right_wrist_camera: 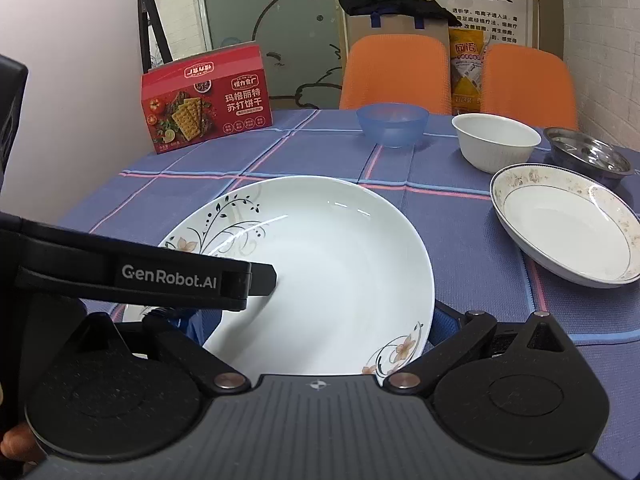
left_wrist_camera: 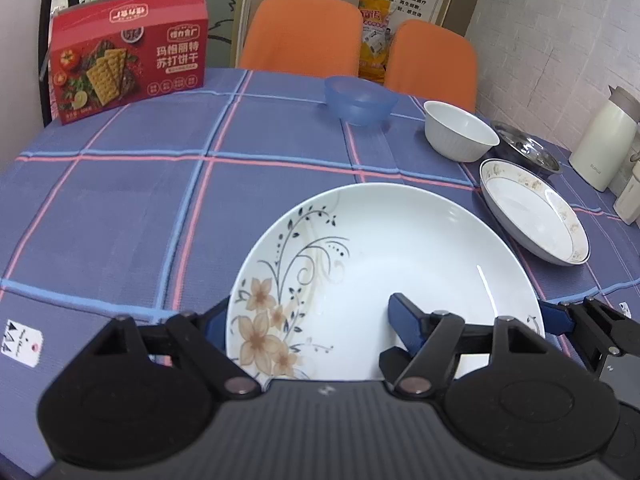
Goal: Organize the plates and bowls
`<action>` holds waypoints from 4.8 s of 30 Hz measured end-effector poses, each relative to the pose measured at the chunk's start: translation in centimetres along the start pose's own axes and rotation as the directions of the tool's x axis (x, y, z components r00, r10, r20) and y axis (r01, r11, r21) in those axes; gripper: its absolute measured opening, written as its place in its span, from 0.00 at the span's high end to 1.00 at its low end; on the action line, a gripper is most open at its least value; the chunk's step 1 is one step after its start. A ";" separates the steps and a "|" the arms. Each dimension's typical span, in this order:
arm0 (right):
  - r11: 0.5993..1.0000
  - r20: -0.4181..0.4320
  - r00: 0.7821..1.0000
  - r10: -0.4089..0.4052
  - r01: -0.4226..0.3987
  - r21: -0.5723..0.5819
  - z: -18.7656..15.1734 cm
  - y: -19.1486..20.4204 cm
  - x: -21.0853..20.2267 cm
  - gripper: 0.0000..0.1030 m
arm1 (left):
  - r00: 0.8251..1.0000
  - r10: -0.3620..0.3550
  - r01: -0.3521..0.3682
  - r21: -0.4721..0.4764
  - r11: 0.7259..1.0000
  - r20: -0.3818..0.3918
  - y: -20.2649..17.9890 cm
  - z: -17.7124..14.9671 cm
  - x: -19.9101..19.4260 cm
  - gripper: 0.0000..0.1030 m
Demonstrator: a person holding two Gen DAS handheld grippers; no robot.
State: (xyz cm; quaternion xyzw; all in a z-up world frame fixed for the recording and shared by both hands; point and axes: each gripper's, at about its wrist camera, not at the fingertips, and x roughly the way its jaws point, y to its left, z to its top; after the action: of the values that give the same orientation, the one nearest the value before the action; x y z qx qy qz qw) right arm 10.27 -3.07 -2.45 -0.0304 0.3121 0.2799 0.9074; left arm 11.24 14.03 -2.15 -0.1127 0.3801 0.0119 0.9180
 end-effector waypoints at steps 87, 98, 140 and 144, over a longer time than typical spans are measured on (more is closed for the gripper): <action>0.956 -0.067 0.964 -0.258 0.265 0.130 2.8 -18.9 2.5 0.12 | 0.974 -0.134 0.191 0.341 0.920 -0.183 -19.9 9.5 16.4 0.16; 0.949 -0.014 0.955 -0.295 0.294 0.116 3.3 -17.6 0.5 0.12 | 0.966 -0.179 0.229 0.291 0.929 -0.188 -19.4 9.7 14.4 0.16; 0.998 -0.021 0.999 -0.029 0.028 -0.056 -0.4 0.3 -1.7 0.14 | 0.995 -0.103 0.103 0.045 0.994 -0.005 0.2 0.2 -2.5 0.13; 0.998 0.021 1.000 -0.018 0.019 -0.057 0.1 0.1 -3.0 0.14 | 0.997 -0.038 0.032 0.084 0.996 0.067 0.0 0.5 -4.2 0.09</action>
State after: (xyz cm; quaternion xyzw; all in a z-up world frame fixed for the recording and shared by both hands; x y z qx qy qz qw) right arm 8.33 -4.41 -0.56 -0.0563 0.2942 0.2805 0.9119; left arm 8.60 14.42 1.17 -0.0808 0.3463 -0.0160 0.9345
